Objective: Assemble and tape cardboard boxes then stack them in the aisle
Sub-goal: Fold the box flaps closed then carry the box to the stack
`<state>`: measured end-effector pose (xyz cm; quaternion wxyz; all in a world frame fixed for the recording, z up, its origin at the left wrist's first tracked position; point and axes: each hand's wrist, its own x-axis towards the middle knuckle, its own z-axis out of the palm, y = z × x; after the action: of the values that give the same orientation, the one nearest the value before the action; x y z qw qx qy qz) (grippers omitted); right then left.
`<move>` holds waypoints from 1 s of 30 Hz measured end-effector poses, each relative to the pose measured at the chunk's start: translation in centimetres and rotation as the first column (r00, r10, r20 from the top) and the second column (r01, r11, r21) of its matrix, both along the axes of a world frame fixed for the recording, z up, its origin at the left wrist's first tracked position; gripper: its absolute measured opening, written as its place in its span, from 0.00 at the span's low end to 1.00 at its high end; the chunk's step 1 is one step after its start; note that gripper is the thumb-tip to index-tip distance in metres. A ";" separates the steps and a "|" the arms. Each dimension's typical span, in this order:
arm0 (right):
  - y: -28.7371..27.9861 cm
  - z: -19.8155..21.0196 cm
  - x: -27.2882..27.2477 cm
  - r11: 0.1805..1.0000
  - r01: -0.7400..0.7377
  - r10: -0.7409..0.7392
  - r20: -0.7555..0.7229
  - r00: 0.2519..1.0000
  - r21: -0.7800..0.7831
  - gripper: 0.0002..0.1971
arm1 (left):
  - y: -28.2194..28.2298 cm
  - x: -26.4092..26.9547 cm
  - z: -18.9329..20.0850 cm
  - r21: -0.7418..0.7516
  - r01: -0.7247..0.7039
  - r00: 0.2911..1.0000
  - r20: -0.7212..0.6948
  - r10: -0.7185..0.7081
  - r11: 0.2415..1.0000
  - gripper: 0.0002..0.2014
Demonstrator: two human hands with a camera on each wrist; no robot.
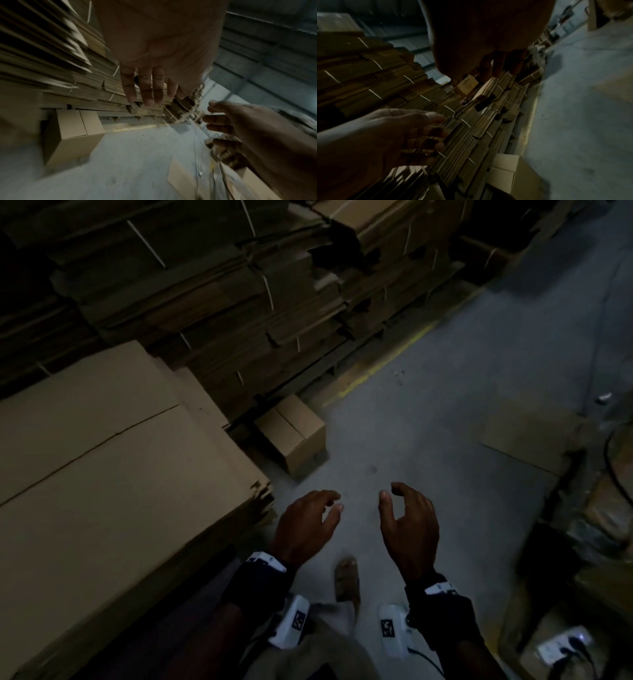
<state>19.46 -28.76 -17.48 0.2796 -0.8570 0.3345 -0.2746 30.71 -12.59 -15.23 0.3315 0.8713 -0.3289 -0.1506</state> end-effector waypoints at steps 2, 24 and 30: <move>-3.1 0.2 2.6 0.997 -0.067 0.067 0.000 0.998 -0.025 0.21 | -2.9 2.4 -0.5 0.002 -0.044 0.999 -0.014 0.044 0.999 0.16; -26.6 -9.4 38.6 0.698 -0.709 0.710 -0.220 0.669 0.100 0.23 | -20.6 27.4 -6.3 0.302 -0.531 0.798 -0.136 0.587 0.792 0.33; -28.0 -14.1 45.3 0.622 -0.760 0.771 -0.319 0.551 0.190 0.27 | -20.6 32.5 -10.6 0.369 -0.603 0.681 -0.225 0.697 0.708 0.31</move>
<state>64.78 -56.77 -31.55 0.3152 -0.9476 -0.0211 0.0463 63.26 -33.22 -25.82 0.2966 0.9257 0.0927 -0.2157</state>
